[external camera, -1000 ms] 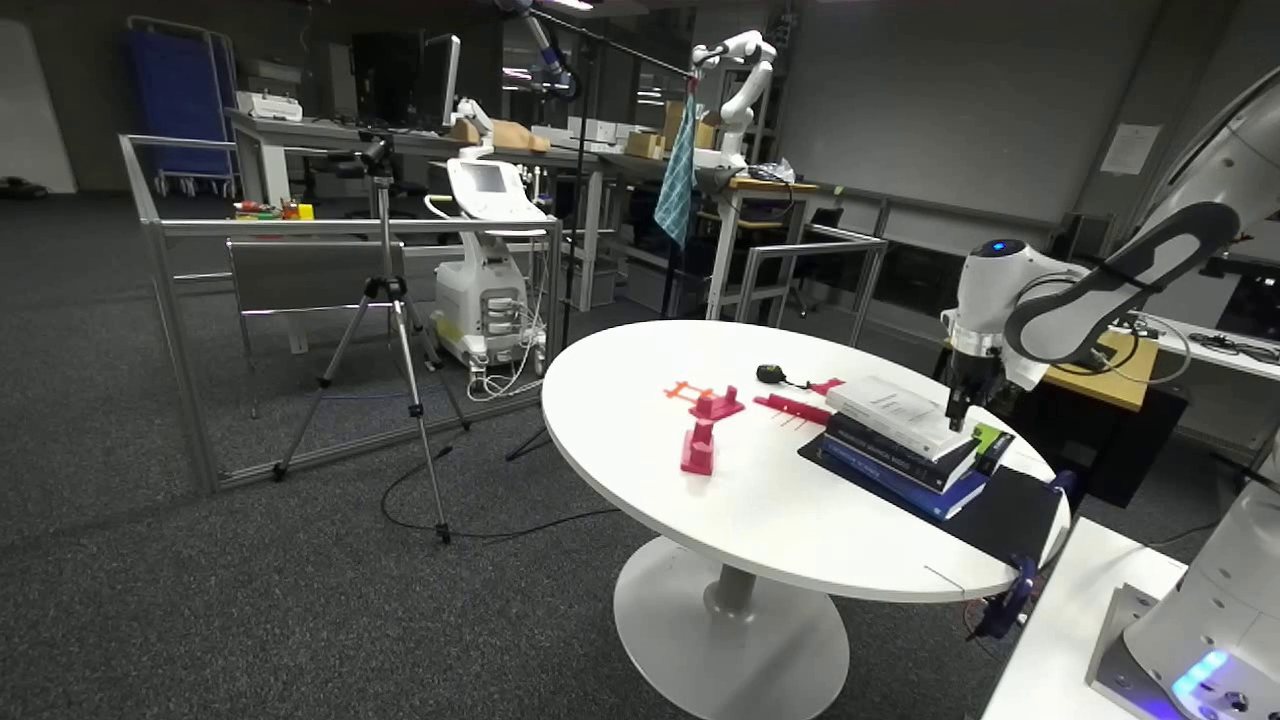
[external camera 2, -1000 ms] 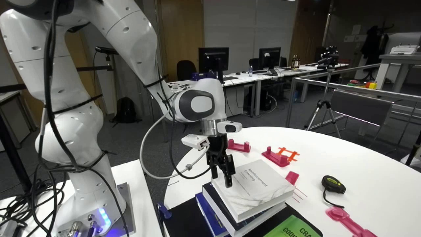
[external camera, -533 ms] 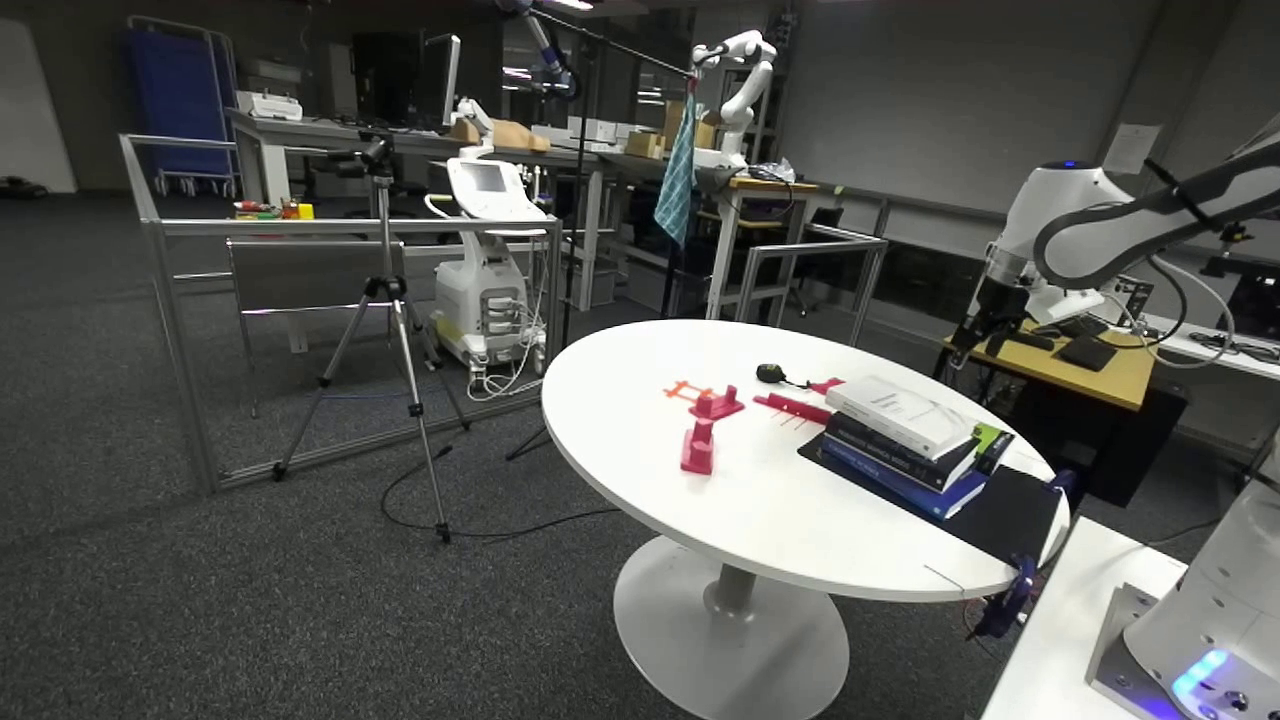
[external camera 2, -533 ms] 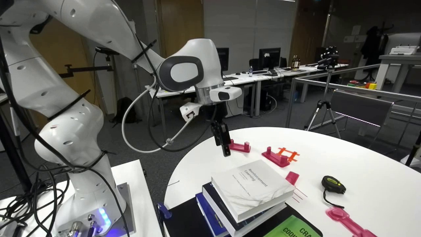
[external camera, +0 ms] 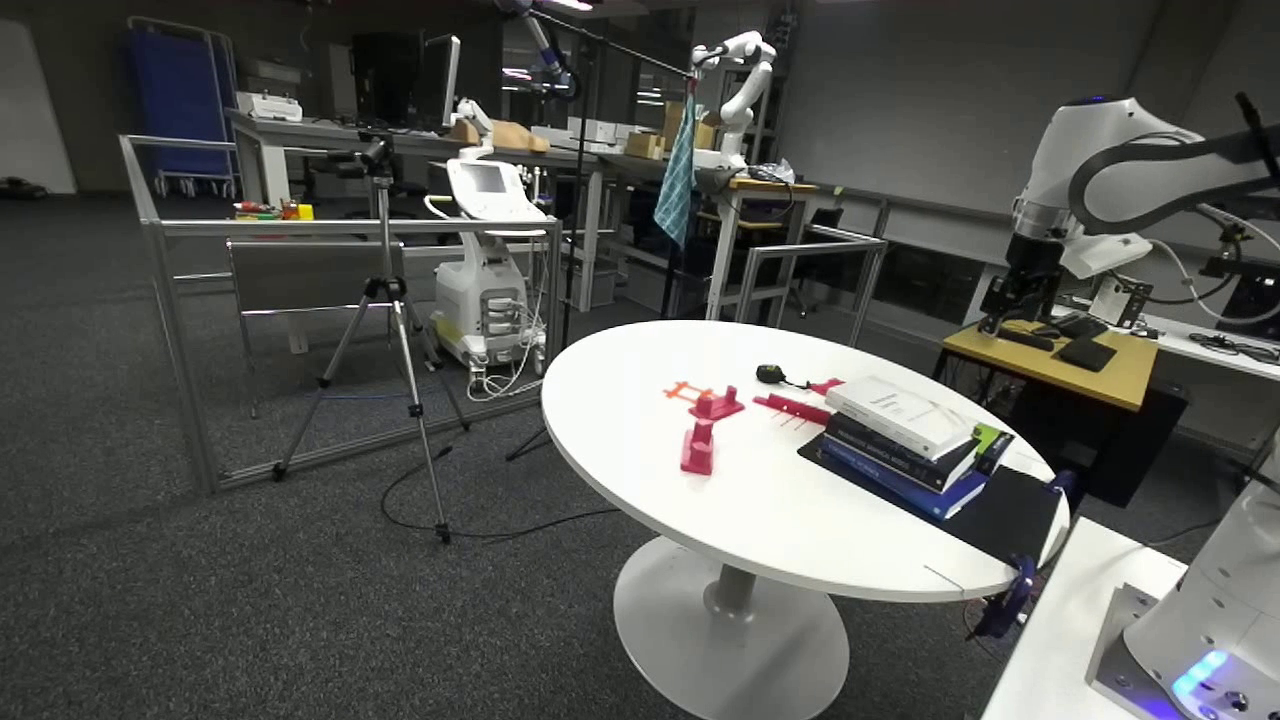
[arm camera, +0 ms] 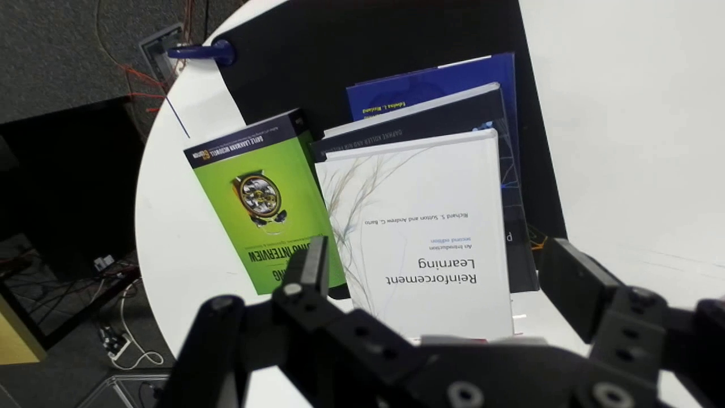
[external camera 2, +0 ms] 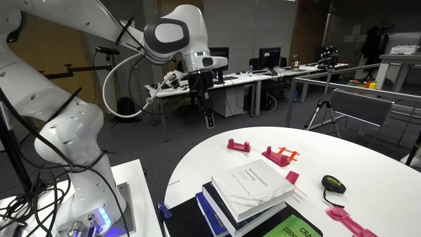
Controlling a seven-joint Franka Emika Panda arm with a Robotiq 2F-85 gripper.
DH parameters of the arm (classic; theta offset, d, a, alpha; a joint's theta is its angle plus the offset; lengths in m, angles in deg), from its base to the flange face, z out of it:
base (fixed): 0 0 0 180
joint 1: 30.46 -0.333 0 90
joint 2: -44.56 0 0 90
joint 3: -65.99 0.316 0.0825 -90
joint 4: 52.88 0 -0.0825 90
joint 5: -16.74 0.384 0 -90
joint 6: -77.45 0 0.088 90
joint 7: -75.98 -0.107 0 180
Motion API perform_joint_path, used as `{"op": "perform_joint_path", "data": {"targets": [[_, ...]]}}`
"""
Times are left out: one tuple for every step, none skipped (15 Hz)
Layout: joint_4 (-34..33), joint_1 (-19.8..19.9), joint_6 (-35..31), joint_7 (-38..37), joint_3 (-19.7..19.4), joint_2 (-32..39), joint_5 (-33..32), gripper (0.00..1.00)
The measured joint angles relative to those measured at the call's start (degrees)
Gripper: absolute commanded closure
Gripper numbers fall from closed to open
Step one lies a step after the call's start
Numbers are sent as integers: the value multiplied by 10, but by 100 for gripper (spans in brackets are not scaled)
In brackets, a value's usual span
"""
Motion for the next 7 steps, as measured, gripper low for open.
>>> {"op": "perform_joint_path", "data": {"targets": [[-1, 0, 13, -7, 6, -9, 0, 0], [-1, 0, 18, -11, 10, -15, 0, 0], [-1, 0, 19, -13, 12, -17, 0, 0], [-1, 0, 19, -14, 12, -17, 0, 0], [-1, 1, 19, -14, 12, -17, 0, 0], [-1, 1, 19, -14, 12, -17, 0, 0], [-1, 2, 19, -14, 12, -17, 0, 0]]}}
